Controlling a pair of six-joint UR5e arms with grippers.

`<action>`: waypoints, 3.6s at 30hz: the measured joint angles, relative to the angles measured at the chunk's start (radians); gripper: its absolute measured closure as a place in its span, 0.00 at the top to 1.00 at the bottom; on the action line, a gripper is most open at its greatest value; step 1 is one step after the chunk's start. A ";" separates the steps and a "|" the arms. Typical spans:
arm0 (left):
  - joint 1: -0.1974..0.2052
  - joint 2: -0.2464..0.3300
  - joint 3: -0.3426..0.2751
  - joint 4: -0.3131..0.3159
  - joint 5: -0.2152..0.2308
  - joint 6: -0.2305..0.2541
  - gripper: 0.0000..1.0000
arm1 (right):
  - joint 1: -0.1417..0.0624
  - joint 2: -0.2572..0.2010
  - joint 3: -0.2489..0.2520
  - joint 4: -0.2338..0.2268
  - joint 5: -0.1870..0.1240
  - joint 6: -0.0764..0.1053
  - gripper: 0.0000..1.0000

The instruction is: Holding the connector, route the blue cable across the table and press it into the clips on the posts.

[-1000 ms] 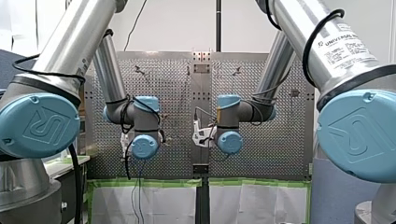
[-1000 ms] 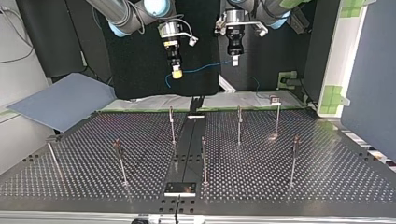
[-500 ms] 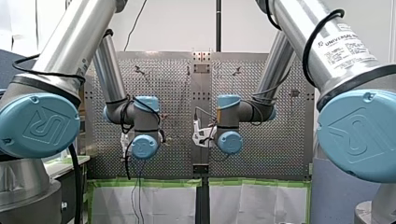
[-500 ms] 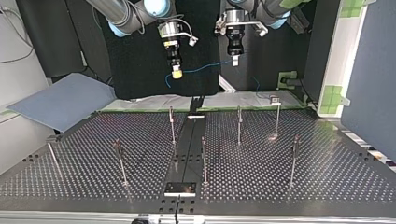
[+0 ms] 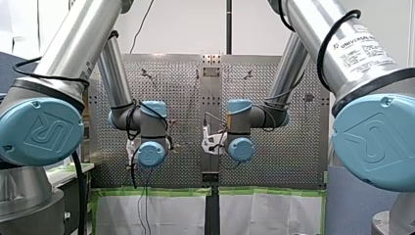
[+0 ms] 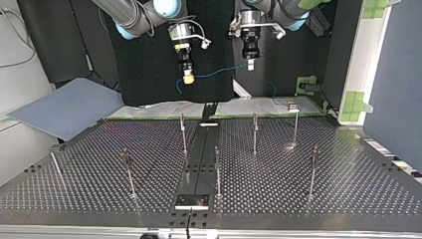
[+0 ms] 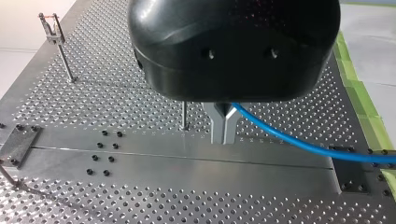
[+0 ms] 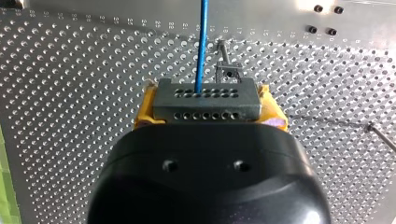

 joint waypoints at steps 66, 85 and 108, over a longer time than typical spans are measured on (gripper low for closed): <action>-0.057 0.051 0.020 -0.066 -0.067 0.027 0.00 | 0.015 -0.059 -0.067 0.239 -0.041 0.008 0.00; 0.019 0.216 0.128 -0.231 -0.224 0.068 0.00 | 0.026 -0.110 -0.228 0.398 -0.200 0.105 0.00; 0.084 0.405 0.202 -0.419 -0.334 0.094 0.00 | 0.051 -0.112 -0.425 0.595 -0.266 0.121 0.00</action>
